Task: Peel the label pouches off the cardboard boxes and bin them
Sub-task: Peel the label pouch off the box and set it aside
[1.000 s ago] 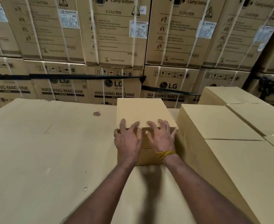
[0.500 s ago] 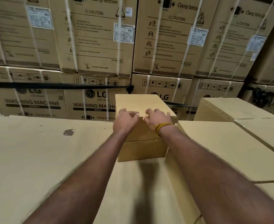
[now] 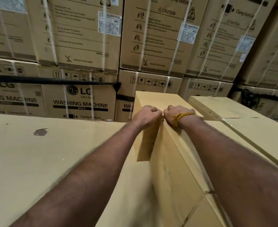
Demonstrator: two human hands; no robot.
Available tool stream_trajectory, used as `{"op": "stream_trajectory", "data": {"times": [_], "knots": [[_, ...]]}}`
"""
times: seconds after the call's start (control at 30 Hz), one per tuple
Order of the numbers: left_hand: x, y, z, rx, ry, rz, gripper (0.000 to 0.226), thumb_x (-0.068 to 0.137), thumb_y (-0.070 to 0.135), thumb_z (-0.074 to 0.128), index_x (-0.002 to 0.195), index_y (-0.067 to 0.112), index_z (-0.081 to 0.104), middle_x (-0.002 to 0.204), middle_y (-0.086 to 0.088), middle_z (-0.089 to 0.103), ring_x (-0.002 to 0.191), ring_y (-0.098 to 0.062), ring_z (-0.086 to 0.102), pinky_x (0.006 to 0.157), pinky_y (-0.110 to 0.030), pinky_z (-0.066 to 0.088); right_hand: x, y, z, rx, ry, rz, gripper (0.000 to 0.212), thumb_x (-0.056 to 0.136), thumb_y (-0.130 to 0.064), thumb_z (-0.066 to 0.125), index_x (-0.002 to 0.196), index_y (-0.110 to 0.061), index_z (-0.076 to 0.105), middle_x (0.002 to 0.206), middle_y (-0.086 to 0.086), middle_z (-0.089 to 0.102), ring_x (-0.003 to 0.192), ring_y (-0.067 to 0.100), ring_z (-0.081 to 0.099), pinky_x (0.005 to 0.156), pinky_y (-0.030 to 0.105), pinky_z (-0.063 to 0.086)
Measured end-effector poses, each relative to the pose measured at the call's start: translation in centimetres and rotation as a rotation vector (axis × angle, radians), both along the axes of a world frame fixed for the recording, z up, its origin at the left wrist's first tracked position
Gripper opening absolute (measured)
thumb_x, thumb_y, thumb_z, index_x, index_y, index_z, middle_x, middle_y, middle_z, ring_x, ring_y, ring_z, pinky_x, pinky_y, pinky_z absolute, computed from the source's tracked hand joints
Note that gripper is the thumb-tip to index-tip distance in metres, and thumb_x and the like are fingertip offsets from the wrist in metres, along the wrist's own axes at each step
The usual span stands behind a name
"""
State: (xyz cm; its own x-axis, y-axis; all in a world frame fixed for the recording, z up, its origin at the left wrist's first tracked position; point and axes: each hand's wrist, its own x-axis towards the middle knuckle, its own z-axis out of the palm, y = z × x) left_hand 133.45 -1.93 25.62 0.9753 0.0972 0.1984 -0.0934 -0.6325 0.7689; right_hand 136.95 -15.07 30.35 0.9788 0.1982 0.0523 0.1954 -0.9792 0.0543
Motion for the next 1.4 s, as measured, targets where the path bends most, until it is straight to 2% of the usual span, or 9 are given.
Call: {"op": "stream_trajectory", "data": {"times": [0.13, 0.23, 0.33, 0.4, 0.5, 0.63, 0.8, 1.1, 1.4], "knots": [[0.1, -3.6, 0.9, 0.038, 0.036, -0.083, 0.044, 0.100, 0.040, 0.043, 0.132, 0.017, 0.062, 0.143, -0.005, 0.049, 0.125, -0.022, 0.049, 0.108, -0.047, 0.042, 0.0, -3.9, -1.1, 0.012, -0.055, -0.066, 0.047, 0.103, -0.040, 0.018, 0.136, -0.023, 0.047, 0.137, 0.013, 0.053, 0.124, 0.033, 0.052, 0.106, 0.057, 0.029], [-0.1, -4.7, 1.7, 0.126, 0.098, -0.140, 0.042, 0.103, 0.035, 0.040, 0.138, 0.020, 0.055, 0.147, -0.004, 0.048, 0.128, -0.021, 0.047, 0.110, -0.044, 0.039, -0.7, -6.0, -1.2, 0.037, -0.027, -0.083, 0.048, 0.103, -0.040, 0.018, 0.138, -0.025, 0.046, 0.140, 0.012, 0.051, 0.128, 0.033, 0.048, 0.109, 0.060, 0.025], [-0.9, -5.5, 2.5, 0.352, 0.115, -0.115, 0.042, 0.104, 0.038, 0.038, 0.142, 0.024, 0.050, 0.149, -0.004, 0.046, 0.129, -0.023, 0.048, 0.109, -0.044, 0.040, -2.5, -7.0, -1.3, 0.033, -0.020, -0.042, 0.048, 0.103, -0.042, 0.019, 0.144, -0.031, 0.042, 0.148, 0.012, 0.041, 0.138, 0.035, 0.036, 0.113, 0.064, 0.013], [-2.4, -6.1, 2.9, 0.507, 0.069, -0.085, 0.041, 0.103, 0.043, 0.040, 0.141, 0.029, 0.049, 0.148, -0.002, 0.046, 0.128, -0.023, 0.049, 0.110, -0.050, 0.039, -4.3, -7.4, -1.2, 0.055, -0.058, 0.015, 0.047, 0.104, -0.041, 0.021, 0.145, -0.032, 0.041, 0.150, 0.012, 0.037, 0.140, 0.035, 0.032, 0.114, 0.065, 0.011], [-7.3, -6.6, 3.4, 0.597, -0.035, -0.028, 0.041, 0.099, 0.042, 0.048, 0.139, 0.033, 0.051, 0.143, 0.000, 0.050, 0.126, -0.023, 0.052, 0.112, -0.052, 0.034, -8.0, -7.6, -0.9, 0.120, -0.101, 0.066, 0.044, 0.104, -0.039, 0.026, 0.144, -0.033, 0.042, 0.152, 0.009, 0.035, 0.141, 0.030, 0.033, 0.116, 0.062, 0.011], [-17.8, -6.3, 3.5, 0.460, -0.061, 0.050, 0.035, 0.097, 0.035, 0.053, 0.132, 0.031, 0.058, 0.140, 0.003, 0.052, 0.122, -0.016, 0.055, 0.102, -0.039, 0.048, -15.4, -7.2, -0.2, 0.202, -0.113, 0.084, 0.041, 0.103, -0.035, 0.033, 0.141, -0.031, 0.046, 0.144, 0.008, 0.043, 0.131, 0.030, 0.044, 0.115, 0.054, 0.022], [-33.5, -4.8, 2.9, 0.287, -0.012, 0.238, 0.029, 0.096, 0.029, 0.055, 0.123, 0.030, 0.065, 0.128, 0.002, 0.058, 0.111, -0.014, 0.058, 0.093, -0.028, 0.046, -29.0, -4.7, 0.5, 0.349, -0.083, 0.185, 0.037, 0.099, -0.028, 0.042, 0.135, -0.027, 0.052, 0.132, 0.010, 0.051, 0.122, 0.031, 0.049, 0.103, 0.046, 0.035], [-61.7, -4.3, -2.0, 0.093, 0.077, 0.586, 0.028, 0.093, 0.023, 0.057, 0.119, 0.028, 0.067, 0.120, 0.002, 0.059, 0.102, -0.012, 0.059, 0.093, -0.036, 0.050, -55.6, 0.2, -5.2, 0.589, 0.143, 0.486, 0.033, 0.095, -0.023, 0.049, 0.125, -0.029, 0.059, 0.127, 0.005, 0.052, 0.115, 0.027, 0.053, 0.097, 0.041, 0.036], [-85.8, -2.6, -6.2, -0.020, 0.165, 1.002, 0.027, 0.092, 0.021, 0.057, 0.116, 0.028, 0.068, 0.115, 0.003, 0.060, 0.097, -0.015, 0.059, 0.090, -0.033, 0.049, -76.0, 1.7, -12.6, 0.507, 0.364, 0.783, 0.029, 0.096, -0.028, 0.050, 0.123, -0.030, 0.060, 0.125, 0.004, 0.054, 0.114, 0.026, 0.055, 0.097, 0.042, 0.038]]}}
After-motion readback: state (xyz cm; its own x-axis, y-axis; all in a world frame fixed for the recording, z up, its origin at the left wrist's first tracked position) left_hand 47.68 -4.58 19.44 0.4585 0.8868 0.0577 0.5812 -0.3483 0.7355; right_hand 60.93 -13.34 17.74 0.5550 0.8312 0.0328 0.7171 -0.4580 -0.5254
